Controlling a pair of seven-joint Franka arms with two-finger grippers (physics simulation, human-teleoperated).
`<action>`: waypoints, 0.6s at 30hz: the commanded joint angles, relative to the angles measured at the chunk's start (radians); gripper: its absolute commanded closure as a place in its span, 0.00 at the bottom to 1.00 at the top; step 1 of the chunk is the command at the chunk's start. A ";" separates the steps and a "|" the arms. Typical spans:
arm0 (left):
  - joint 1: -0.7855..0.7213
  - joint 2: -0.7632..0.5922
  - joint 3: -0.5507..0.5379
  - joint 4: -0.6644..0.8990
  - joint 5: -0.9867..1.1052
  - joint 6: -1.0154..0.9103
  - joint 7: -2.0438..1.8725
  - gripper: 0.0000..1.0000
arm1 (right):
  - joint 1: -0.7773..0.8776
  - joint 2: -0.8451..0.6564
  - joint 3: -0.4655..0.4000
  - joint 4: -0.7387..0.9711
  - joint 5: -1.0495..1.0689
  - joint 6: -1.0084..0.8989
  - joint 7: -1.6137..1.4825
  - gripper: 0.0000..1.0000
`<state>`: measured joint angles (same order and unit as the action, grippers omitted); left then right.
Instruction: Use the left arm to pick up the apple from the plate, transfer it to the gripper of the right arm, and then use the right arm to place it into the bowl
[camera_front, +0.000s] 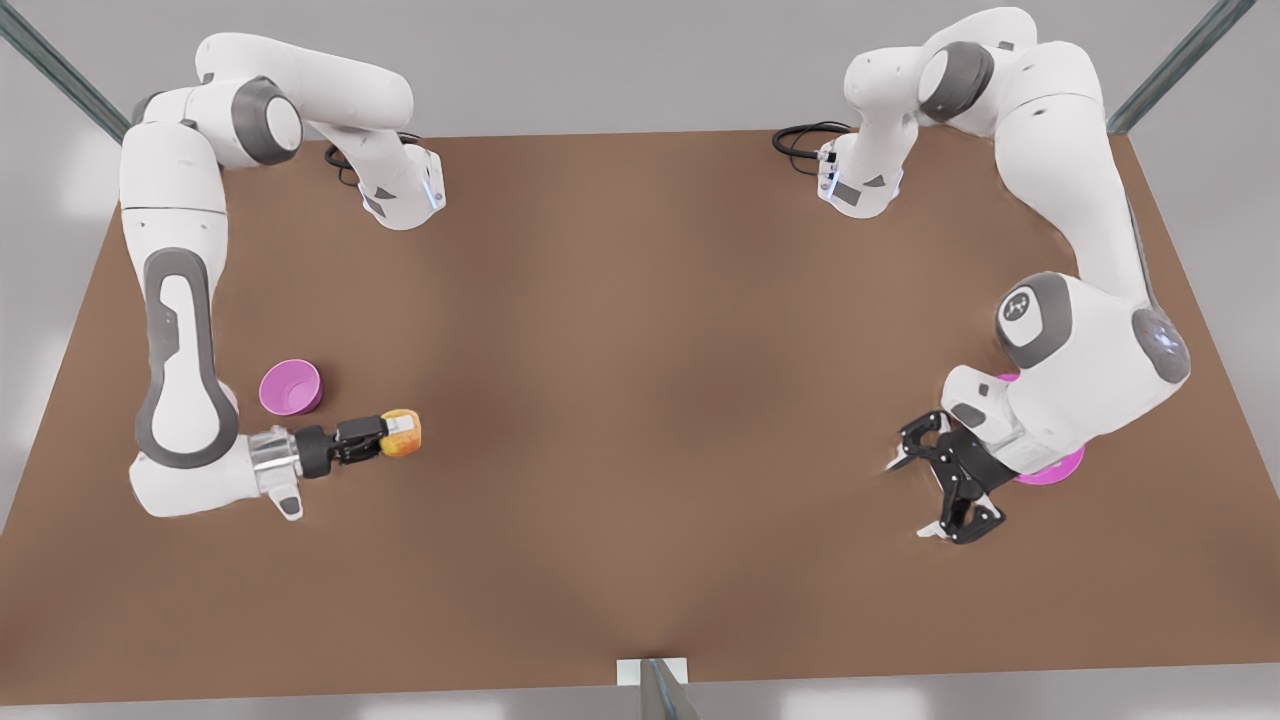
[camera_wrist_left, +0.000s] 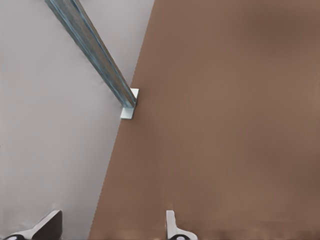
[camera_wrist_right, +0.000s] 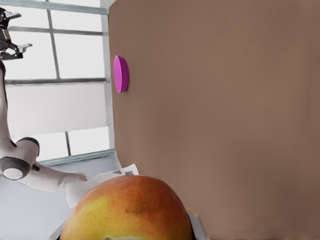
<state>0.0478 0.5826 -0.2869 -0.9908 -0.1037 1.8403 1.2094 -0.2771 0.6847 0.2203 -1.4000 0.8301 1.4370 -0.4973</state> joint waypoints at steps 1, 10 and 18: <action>0.014 -0.070 0.031 0.000 0.196 -0.503 -1.175 0.00 | -0.030 -0.008 0.001 -0.002 -0.160 -0.095 -0.113 0.18; -0.111 -0.299 0.295 -0.335 0.145 -0.306 -1.410 0.00 | -0.146 -0.022 0.001 -0.065 -0.439 -0.113 -0.337 0.20; -0.112 -0.268 0.293 -0.302 0.137 -0.305 -1.590 0.00 | -0.234 -0.045 0.001 -0.097 -0.635 -0.078 -0.492 0.20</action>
<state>-0.0643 0.3145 0.0062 -1.2947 0.0337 1.5445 0.3029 -0.5074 0.6408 0.2204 -1.4970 0.2681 1.3425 -0.7253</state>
